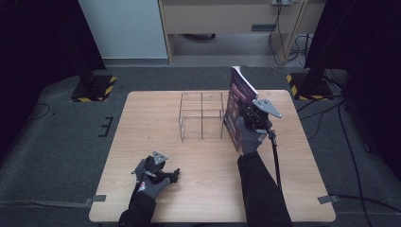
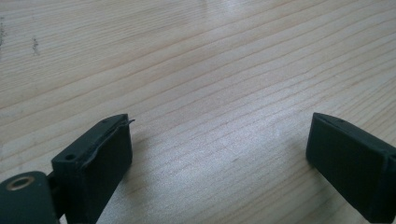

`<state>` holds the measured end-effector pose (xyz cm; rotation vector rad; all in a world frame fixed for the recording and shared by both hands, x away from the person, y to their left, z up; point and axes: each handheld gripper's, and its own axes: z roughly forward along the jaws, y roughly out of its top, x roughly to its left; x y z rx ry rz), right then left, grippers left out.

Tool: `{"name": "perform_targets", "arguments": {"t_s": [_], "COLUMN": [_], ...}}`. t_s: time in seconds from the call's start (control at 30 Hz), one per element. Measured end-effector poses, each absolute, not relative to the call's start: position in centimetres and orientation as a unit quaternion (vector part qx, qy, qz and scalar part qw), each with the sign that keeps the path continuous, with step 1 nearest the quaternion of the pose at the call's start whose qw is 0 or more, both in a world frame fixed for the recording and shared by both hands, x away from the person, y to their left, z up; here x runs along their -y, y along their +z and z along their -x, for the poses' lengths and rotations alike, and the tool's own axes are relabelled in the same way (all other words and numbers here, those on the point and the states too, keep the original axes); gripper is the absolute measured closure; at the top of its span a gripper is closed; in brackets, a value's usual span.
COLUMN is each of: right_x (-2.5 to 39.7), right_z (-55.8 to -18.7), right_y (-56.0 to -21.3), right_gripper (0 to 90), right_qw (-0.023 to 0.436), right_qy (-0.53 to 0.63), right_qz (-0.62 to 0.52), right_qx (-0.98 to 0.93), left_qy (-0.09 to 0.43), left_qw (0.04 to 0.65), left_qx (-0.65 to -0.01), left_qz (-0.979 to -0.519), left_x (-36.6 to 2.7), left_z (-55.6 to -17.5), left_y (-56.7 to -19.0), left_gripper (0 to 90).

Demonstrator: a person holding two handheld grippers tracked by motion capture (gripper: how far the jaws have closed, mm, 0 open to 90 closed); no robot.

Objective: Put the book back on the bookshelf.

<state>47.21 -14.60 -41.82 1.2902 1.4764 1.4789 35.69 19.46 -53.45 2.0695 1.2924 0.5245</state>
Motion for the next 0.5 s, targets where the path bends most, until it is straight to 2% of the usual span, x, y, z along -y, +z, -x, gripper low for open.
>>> {"name": "perform_targets", "arguments": {"t_s": [0.5], "right_x": [15.7], "right_z": [-46.0], "right_y": [-42.9], "right_gripper": [82.2], "right_qw": [0.34], "right_qy": [0.556], "right_qz": [-0.506], "right_qx": [-0.565], "left_qy": [0.199], "left_qw": [0.317], "left_qx": [-0.491], "left_qz": [-0.787], "left_x": [-19.4], "left_z": [-35.7], "left_y": [-53.5], "left_gripper": [5.7]}}
